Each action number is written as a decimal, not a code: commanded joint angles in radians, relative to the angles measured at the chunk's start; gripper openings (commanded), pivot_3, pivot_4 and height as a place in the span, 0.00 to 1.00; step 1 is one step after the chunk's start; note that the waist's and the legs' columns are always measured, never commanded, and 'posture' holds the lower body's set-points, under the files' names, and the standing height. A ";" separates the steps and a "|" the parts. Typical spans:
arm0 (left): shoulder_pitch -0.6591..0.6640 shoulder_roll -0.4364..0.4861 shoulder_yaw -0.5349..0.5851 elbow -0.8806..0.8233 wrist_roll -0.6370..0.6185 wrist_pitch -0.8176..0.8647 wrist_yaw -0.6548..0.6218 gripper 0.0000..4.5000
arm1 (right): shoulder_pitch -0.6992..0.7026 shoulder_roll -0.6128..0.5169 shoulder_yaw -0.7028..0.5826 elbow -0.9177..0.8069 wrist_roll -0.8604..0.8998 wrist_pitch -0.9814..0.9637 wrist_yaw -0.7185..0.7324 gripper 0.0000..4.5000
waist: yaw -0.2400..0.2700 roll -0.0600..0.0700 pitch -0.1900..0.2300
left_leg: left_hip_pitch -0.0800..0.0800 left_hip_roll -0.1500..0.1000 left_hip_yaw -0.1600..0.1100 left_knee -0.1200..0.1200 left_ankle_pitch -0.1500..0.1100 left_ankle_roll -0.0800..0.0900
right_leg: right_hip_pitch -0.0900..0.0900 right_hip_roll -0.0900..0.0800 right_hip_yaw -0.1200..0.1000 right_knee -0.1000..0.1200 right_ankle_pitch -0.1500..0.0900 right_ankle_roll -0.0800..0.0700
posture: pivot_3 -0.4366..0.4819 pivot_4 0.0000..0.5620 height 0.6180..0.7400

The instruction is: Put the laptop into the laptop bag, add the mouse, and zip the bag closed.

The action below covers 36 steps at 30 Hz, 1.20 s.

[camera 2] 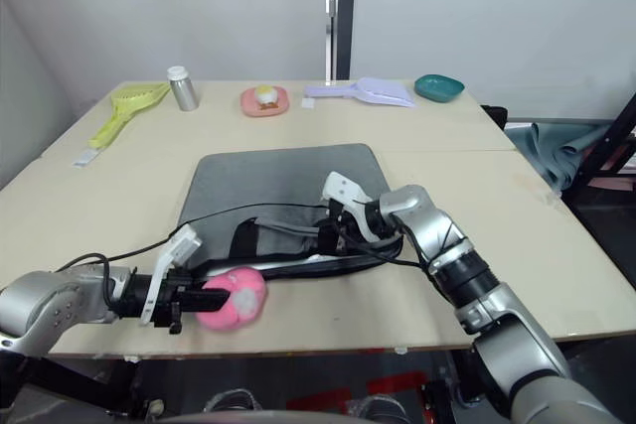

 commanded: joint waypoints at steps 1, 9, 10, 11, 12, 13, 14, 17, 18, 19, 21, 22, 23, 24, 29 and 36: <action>-0.087 -0.006 0.120 0.112 0.008 -0.023 0.053 0.06 | 0.079 -0.015 0.111 0.070 -0.065 0.080 0.006 0.00 | 0.002 0.000 0.000 | 0.000 0.000 0.000 0.000 0.000 0.000 | 0.000 0.000 0.000 0.000 -0.004 0.006 | 0.48 0.27 1.00; -0.048 0.068 0.121 0.069 -0.012 -0.013 -0.031 0.06 | 0.071 -0.010 0.113 0.078 -0.070 0.075 0.009 0.00 | -0.008 -0.001 -0.001 | 0.000 0.000 -0.002 0.000 0.000 0.000 | 0.000 0.002 0.000 0.000 -0.003 0.005 | 0.48 0.27 1.00; -0.014 0.085 0.095 0.022 -0.007 -0.023 -0.053 0.06 | 0.071 -0.010 0.112 0.076 -0.070 0.075 0.011 0.00 | -0.010 -0.002 -0.001 | 0.000 0.000 -0.002 0.000 0.000 0.000 | 0.000 0.002 0.000 0.000 0.002 -0.002 | 0.48 0.27 1.00; 0.014 0.099 0.072 -0.017 0.003 -0.035 -0.068 0.06 | 0.072 -0.010 0.111 0.074 -0.070 0.077 0.012 0.00 | -0.013 -0.002 -0.002 | 0.000 0.000 -0.002 0.000 0.000 0.000 | 0.000 0.002 0.000 0.000 0.004 -0.006 | 0.48 0.27 1.00; 0.039 0.121 0.037 -0.053 0.033 -0.061 -0.078 0.06 | 0.072 -0.009 0.111 0.073 -0.071 0.078 0.013 0.00 | -0.015 -0.002 -0.002 | 0.000 0.001 -0.002 0.000 0.000 0.000 | 0.000 0.002 0.000 -0.001 0.002 -0.005 | 0.48 0.27 1.00; 0.057 0.140 0.004 -0.077 0.066 -0.088 -0.084 0.06 | 0.073 -0.009 0.110 0.071 -0.072 0.080 0.015 0.00 | -0.017 -0.003 -0.003 | -0.001 0.001 -0.002 0.000 0.000 0.000 | 0.000 0.002 -0.001 -0.001 0.000 -0.005 | 0.48 0.27 1.00; 0.068 0.156 -0.023 -0.090 0.101 -0.117 -0.087 0.06 | 0.074 -0.009 0.109 0.069 -0.073 0.080 0.016 0.00 | -0.018 -0.004 -0.003 | -0.001 0.002 -0.002 0.000 -0.001 -0.002 | 0.000 0.003 -0.002 -0.001 -0.002 -0.005 | 0.48 0.27 1.00; 0.044 0.151 -0.052 -0.084 0.141 -0.147 -0.065 0.06 | 0.075 -0.010 0.109 0.065 -0.075 0.083 0.018 0.00 | -0.019 -0.001 -0.004 | -0.001 0.003 -0.001 -0.001 -0.002 -0.003 | 0.000 0.004 -0.002 -0.002 -0.004 -0.006 | 0.48 0.27 1.00; 0.032 0.144 -0.057 -0.084 0.150 -0.157 -0.059 0.06 | 0.076 -0.010 0.108 0.063 -0.074 0.085 0.017 0.00 | -0.019 -0.001 -0.004 | -0.001 0.003 -0.001 -0.002 -0.002 -0.003 | 0.000 0.004 -0.002 -0.002 -0.004 -0.006 | 0.48 0.27 1.00; 0.021 0.136 -0.066 -0.093 0.159 -0.160 -0.050 0.06 | 0.077 -0.010 0.107 0.061 -0.073 0.087 0.016 0.00 | -0.019 -0.001 -0.004 | -0.001 0.003 -0.001 -0.002 -0.002 -0.004 | 0.000 0.004 -0.002 -0.002 -0.004 -0.006 | 0.48 0.27 1.00; 0.015 0.125 -0.081 -0.121 0.167 -0.162 -0.045 0.06 | 0.078 -0.011 0.108 0.057 -0.072 0.091 0.015 0.00 | -0.018 -0.001 -0.005 | 0.000 0.003 -0.001 -0.002 -0.002 -0.004 | 0.000 0.004 -0.001 -0.002 -0.004 -0.006 | 0.48 0.27 1.00; 0.015 0.117 -0.087 -0.134 0.170 -0.161 -0.039 0.06 | 0.080 -0.012 0.108 0.054 -0.071 0.093 0.015 0.00 | -0.017 -0.001 -0.006 | 0.000 0.003 -0.001 -0.002 -0.002 -0.004 | 0.000 0.004 -0.001 -0.001 -0.004 -0.006 | 0.48 0.27 1.00; 0.018 0.112 -0.092 -0.146 0.172 -0.159 -0.035 0.06 | 0.080 -0.013 0.108 0.052 -0.070 0.095 0.014 0.00 | -0.017 -0.001 -0.006 | 0.000 0.003 0.000 -0.001 -0.002 -0.004 | 0.000 0.003 -0.001 -0.001 -0.004 -0.006 | 0.48 0.27 1.00; 0.024 0.109 -0.100 -0.164 0.173 -0.161 -0.037 0.06 | 0.082 -0.013 0.108 0.050 -0.069 0.097 0.013 0.00 | -0.017 -0.001 -0.007 | 0.000 0.003 0.000 -0.001 -0.002 -0.003 | 0.000 0.003 -0.001 -0.001 -0.004 -0.006 | 0.48 0.27 1.00; 0.055 0.094 -0.069 -0.232 0.105 -0.132 -0.075 0.06 | 0.087 -0.017 0.111 0.041 -0.069 0.102 0.016 0.00 | -0.018 -0.001 -0.007 | 0.000 0.003 0.000 -0.001 -0.002 -0.004 | 0.000 0.003 -0.001 -0.002 -0.004 -0.006 | 0.48 0.27 1.00; 0.048 0.053 -0.045 -0.218 0.060 -0.118 -0.083 0.06 | 0.079 -0.016 0.113 0.046 -0.067 0.101 0.023 0.00 | -0.018 -0.001 -0.007 | 0.000 0.003 0.000 -0.001 -0.002 -0.004 | 0.000 0.003 -0.001 -0.001 -0.004 -0.006 | 0.48 0.27 1.00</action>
